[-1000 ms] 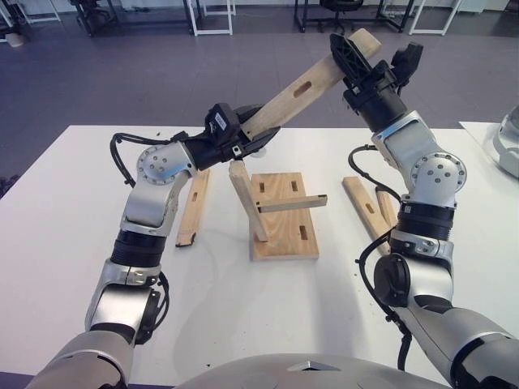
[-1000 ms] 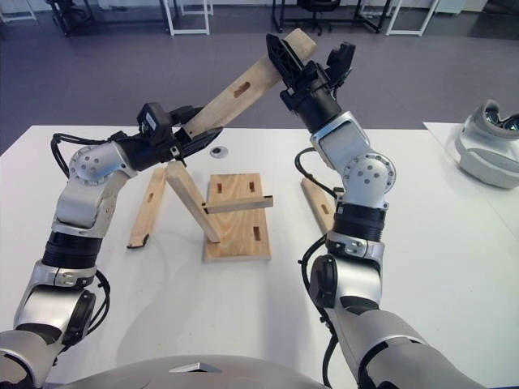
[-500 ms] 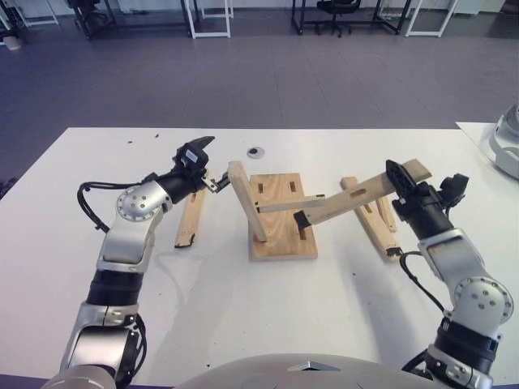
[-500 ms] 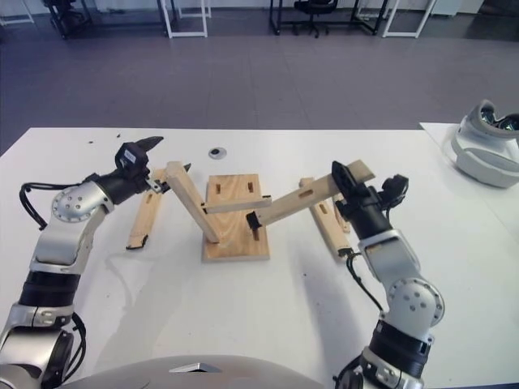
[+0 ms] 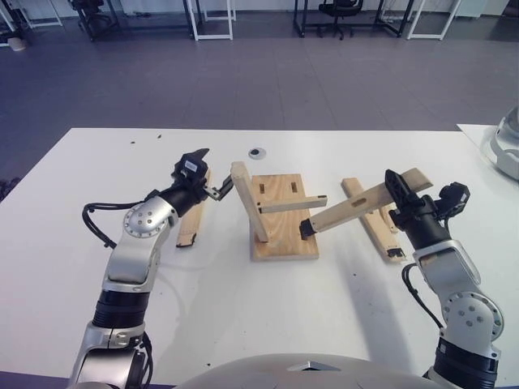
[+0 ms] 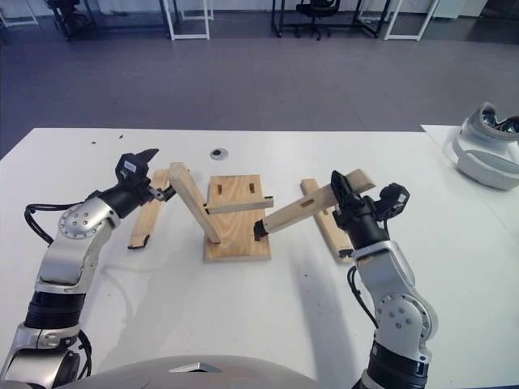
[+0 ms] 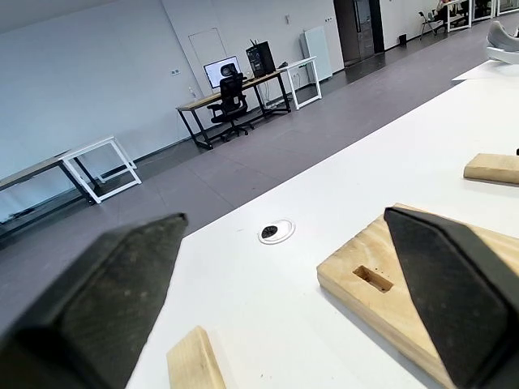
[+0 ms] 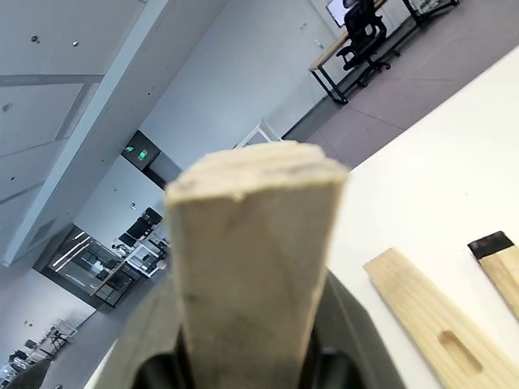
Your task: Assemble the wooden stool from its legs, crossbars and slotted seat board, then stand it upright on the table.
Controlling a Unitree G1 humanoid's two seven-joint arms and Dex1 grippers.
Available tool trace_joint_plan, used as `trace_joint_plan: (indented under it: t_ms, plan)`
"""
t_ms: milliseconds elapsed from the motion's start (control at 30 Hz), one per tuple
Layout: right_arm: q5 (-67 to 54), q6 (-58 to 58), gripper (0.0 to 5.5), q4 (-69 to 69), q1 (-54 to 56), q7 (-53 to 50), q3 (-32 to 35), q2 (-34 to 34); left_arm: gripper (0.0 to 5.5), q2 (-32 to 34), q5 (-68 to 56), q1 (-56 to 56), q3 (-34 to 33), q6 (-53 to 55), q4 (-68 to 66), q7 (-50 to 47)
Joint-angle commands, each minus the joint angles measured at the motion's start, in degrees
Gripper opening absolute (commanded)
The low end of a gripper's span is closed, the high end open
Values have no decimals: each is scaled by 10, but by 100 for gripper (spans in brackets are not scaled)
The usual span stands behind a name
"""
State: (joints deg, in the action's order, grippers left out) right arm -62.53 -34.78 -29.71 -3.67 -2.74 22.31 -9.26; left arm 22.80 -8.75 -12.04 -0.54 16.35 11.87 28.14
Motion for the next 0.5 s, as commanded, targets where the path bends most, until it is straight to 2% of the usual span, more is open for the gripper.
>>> trace_joint_plan:
  t_ms: [33, 233, 500]
  plan:
    - [-17, -28, 101, -17, -11, -54, -4, -12, 447, 0, -3, 6, -5, 13, 11, -7]
    - [-92, -28, 101, -10, -3, -98, 0, -15, 447, -5, 0, 10, -4, 13, 13, -15]
    - [53, -17, 101, -33, 2, -129, -57, -50, 447, -12, 1, 12, 1, 12, 14, -23]
